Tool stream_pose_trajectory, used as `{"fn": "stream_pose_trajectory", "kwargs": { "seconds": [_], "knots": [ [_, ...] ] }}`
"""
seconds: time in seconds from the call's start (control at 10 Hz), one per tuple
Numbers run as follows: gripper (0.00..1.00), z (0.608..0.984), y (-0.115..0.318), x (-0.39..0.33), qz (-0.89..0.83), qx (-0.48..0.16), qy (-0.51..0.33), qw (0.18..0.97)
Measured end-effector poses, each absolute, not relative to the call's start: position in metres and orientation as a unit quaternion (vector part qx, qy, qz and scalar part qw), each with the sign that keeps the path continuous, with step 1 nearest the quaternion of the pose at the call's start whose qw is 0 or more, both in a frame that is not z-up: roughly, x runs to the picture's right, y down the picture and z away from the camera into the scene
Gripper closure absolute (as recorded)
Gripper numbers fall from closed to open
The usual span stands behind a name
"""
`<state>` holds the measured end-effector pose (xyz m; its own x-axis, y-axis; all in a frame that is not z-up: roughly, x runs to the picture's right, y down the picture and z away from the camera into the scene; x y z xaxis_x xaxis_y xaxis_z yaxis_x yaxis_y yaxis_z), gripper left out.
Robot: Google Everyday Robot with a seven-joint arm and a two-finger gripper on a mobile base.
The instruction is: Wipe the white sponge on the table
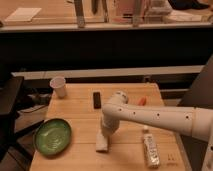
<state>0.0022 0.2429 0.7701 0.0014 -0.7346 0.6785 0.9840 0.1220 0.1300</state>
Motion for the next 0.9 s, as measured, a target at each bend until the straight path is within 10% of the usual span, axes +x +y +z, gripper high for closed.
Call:
{"fn": "stream_pose_trajectory", "kwargs": {
  "seconds": [0.9],
  "knots": [
    [1.00,0.7719,0.2399,0.0089,-0.643,-0.197,-0.314,0.670]
  ]
}}
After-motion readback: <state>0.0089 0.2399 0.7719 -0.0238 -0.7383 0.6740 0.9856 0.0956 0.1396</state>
